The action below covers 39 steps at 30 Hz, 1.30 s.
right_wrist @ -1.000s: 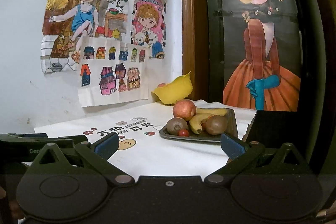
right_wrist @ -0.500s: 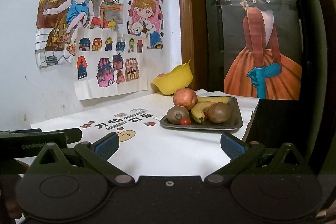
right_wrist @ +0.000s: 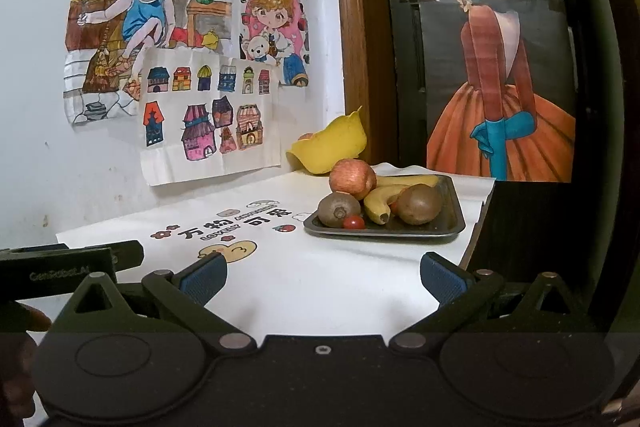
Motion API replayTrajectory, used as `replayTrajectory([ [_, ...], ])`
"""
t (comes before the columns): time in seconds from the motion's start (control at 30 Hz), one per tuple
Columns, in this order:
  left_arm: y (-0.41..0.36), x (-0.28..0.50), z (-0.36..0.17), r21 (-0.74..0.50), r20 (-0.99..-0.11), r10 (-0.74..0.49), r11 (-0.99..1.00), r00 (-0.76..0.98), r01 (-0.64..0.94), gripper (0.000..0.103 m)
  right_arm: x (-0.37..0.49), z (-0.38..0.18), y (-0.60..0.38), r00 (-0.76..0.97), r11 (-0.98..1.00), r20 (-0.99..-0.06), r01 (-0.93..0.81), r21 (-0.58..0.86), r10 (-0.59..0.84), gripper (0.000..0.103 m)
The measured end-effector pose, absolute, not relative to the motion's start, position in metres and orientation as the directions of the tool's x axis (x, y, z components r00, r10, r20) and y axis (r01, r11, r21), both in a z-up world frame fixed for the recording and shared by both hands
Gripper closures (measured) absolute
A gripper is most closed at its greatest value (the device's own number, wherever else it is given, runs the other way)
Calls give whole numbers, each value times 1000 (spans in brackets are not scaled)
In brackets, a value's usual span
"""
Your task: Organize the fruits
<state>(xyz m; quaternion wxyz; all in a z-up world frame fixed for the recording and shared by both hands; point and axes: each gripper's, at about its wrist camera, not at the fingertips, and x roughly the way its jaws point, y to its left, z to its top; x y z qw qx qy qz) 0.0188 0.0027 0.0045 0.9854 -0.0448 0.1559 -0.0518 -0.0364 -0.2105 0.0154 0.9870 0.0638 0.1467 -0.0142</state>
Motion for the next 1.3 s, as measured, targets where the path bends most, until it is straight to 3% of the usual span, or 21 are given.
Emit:
replayTrajectory([
  [1.3,7,14,2,-105,-316,-97,992,944,67,0,-39,10,-207,955,992,-296,30,126,9,1],
])
